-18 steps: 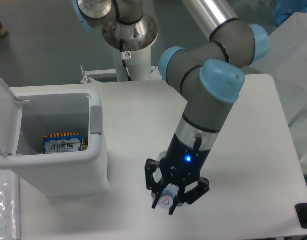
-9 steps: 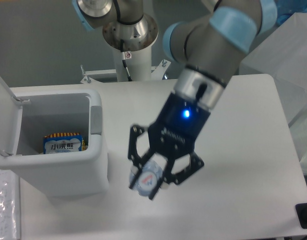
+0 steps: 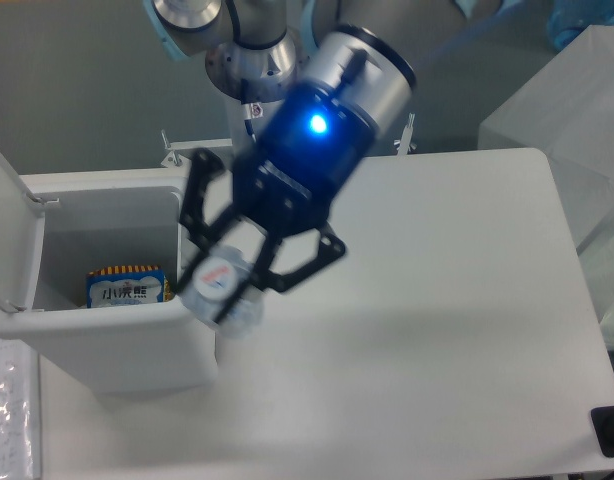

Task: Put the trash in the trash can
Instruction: 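Lift the bottle and carry it over the trash bin, then lower the bottle into the bin and open the gripper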

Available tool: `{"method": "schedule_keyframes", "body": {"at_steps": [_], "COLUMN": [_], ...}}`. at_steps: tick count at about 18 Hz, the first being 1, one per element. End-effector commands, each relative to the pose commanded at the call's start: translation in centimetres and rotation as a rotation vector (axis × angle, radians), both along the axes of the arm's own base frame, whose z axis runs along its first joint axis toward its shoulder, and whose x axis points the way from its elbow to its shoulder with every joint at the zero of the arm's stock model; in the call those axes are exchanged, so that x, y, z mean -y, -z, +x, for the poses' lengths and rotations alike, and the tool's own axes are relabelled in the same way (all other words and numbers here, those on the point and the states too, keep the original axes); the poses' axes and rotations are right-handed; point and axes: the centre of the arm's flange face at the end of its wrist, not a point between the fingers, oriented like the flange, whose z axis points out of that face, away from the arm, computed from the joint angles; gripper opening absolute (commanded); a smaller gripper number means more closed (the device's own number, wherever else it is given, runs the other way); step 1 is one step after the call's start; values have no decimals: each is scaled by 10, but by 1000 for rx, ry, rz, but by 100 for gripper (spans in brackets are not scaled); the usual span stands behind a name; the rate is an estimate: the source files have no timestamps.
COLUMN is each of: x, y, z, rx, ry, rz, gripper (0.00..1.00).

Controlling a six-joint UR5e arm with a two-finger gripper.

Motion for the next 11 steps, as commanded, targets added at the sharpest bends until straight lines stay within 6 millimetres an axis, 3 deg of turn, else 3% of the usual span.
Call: {"method": "schedule_keyframes", "body": {"at_steps": [6,11], "x": [3,-2], "y": [-9,13], "z": [31,61], "rx": [15,40], "ry": [61,103], "rz": [30,2], "gripper": [0,0]}}
